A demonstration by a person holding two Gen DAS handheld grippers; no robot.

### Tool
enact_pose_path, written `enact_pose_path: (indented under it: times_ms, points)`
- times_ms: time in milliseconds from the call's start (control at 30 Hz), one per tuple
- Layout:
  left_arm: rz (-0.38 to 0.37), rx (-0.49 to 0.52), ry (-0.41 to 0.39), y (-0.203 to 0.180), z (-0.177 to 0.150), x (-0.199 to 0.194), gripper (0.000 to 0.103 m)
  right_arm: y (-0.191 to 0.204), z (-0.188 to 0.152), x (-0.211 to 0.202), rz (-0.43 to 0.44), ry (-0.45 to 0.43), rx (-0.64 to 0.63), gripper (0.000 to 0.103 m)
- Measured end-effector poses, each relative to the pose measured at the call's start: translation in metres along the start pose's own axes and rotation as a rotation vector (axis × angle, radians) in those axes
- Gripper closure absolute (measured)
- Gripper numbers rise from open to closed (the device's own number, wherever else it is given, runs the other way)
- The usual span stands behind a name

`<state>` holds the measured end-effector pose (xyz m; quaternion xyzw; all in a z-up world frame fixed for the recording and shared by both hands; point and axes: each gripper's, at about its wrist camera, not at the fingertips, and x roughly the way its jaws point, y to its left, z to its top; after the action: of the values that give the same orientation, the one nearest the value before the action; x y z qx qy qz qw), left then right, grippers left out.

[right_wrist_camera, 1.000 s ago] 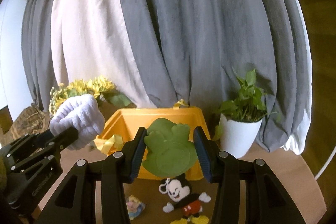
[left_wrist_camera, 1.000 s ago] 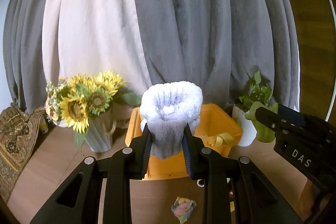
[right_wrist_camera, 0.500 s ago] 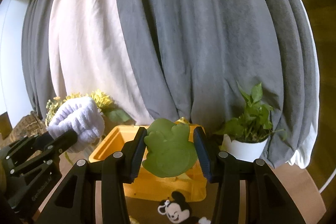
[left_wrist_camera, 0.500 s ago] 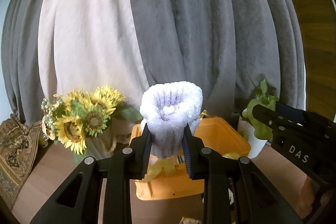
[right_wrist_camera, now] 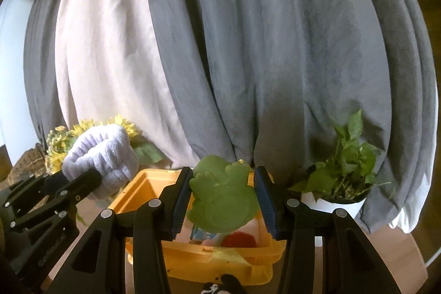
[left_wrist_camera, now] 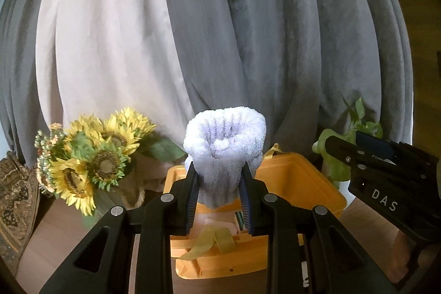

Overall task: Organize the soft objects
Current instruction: 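Lift the wristband with the left tool while the right tool carries the frog sponge over the crate, then open both tools to drop the wristband and frog sponge into the crate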

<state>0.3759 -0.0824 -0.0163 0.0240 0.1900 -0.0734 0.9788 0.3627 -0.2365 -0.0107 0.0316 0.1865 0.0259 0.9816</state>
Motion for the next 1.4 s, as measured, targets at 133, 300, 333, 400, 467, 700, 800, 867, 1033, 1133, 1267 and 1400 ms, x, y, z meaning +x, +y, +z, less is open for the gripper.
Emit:
enact_pose_path:
  times_ms: [133,300,333,400,467,700,800,867,1033,1133,1267,1400]
  points:
    - [-0.002,0.002,0.023,0.001,-0.002,0.018,0.075,-0.002,-0.002,0.018,-0.002,0.025,0.002,0.056]
    - [-0.004,0.001,0.049,0.001,-0.005,0.038,0.075,-0.002,-0.003,0.040,-0.003,0.054,-0.002,0.056]
    - [-0.006,0.001,0.056,0.002,-0.006,0.043,0.075,-0.002,-0.004,0.045,-0.005,0.061,-0.003,0.056]
    - [-0.007,-0.001,0.070,0.002,-0.009,0.052,0.075,-0.002,-0.006,0.054,-0.005,0.075,-0.002,0.056]
    - [-0.009,-0.002,0.081,0.003,-0.011,0.059,0.075,-0.002,-0.008,0.062,-0.005,0.088,-0.001,0.056]
    - [-0.017,-0.010,0.128,0.006,-0.022,0.085,0.075,-0.005,-0.017,0.092,-0.003,0.143,0.006,0.056]
    - [-0.023,-0.012,0.147,0.006,-0.026,0.095,0.075,-0.006,-0.022,0.102,-0.001,0.169,0.010,0.056]
    - [-0.030,-0.010,0.161,0.005,-0.029,0.101,0.074,-0.008,-0.026,0.106,-0.002,0.182,0.007,0.056]
    - [-0.039,-0.010,0.178,0.004,-0.034,0.106,0.067,-0.008,-0.032,0.115,0.005,0.214,0.010,0.056]
    - [-0.032,-0.009,0.184,0.004,-0.035,0.107,0.065,-0.009,-0.035,0.119,-0.002,0.226,0.011,0.052]
    - [-0.027,-0.013,0.179,0.004,-0.035,0.104,0.062,-0.012,-0.035,0.119,-0.018,0.229,0.014,0.036]
    - [-0.021,-0.020,0.165,0.004,-0.033,0.095,0.058,-0.013,-0.033,0.114,-0.023,0.220,0.018,0.036]
